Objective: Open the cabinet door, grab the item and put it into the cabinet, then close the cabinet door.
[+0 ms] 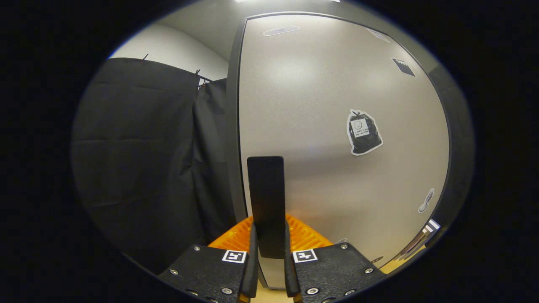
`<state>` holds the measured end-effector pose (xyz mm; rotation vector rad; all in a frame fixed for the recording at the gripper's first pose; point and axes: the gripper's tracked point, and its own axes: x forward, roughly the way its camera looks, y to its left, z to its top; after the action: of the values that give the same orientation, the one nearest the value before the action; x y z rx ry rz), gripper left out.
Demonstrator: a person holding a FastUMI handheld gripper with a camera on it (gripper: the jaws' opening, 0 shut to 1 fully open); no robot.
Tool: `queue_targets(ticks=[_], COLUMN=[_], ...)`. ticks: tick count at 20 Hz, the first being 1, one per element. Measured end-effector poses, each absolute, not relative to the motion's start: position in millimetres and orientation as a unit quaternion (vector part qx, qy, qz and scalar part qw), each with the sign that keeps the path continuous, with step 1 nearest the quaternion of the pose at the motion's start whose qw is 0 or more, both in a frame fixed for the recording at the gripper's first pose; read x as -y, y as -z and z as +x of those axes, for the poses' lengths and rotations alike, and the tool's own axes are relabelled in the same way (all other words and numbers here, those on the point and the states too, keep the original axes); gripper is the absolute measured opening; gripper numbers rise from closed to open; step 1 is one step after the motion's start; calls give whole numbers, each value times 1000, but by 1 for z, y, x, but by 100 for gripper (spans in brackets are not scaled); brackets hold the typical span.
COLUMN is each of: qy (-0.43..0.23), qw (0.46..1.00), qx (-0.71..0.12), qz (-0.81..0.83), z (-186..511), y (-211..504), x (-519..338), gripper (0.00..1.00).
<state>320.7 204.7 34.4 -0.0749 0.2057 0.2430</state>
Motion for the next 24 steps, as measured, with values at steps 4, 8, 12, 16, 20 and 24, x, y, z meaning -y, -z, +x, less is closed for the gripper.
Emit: queue_targets(ticks=[4,8,12,16,20,24], qy=[-136,-149,-162,-163,-166,-168], qw=[984,983,980,980,980,979], qx=[-108,-108,-112,-113,-112,-115], qz=[-31,-29,-24,-22,-21,-21], z=[313,304,292,282,271,263], y=[-35,-37,-40,-42,-45,-46], x=[-204,-203,-201,-199,-193,-189], gripper=[24,24,24,24,24,24])
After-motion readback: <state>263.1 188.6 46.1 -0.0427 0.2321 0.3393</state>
